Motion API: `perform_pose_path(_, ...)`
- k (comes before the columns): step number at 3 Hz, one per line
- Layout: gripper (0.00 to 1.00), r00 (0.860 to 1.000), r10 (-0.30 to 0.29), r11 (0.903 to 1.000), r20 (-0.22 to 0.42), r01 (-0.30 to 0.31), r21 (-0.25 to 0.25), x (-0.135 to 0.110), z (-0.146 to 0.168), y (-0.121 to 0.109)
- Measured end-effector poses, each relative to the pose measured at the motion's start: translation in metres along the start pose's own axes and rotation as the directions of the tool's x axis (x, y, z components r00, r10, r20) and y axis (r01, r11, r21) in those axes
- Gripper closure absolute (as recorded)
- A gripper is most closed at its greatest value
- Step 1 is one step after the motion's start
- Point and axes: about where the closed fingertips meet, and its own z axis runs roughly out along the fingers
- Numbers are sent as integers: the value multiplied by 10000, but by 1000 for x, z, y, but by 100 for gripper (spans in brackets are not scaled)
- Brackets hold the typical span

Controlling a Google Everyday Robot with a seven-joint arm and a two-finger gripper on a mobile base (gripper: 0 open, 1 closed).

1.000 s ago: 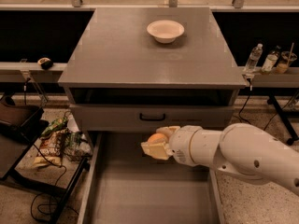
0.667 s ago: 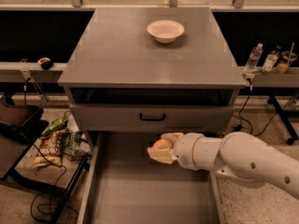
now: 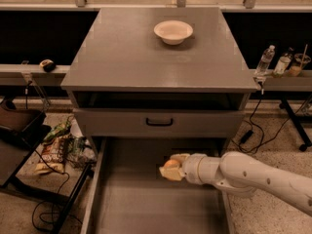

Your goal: Place orange into middle drawer

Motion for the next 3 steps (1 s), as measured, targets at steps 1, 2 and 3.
perform_pose_path(1,100,9992,311,9984,-239,-322,-468,45,42,-10)
perform_pose_path(2,100,9938,965,9931,-548,-999,-617,98,72,-13)
perform_pose_path(3,100,9887,1377,9892,-598,-1403,-424,125,79,-14)
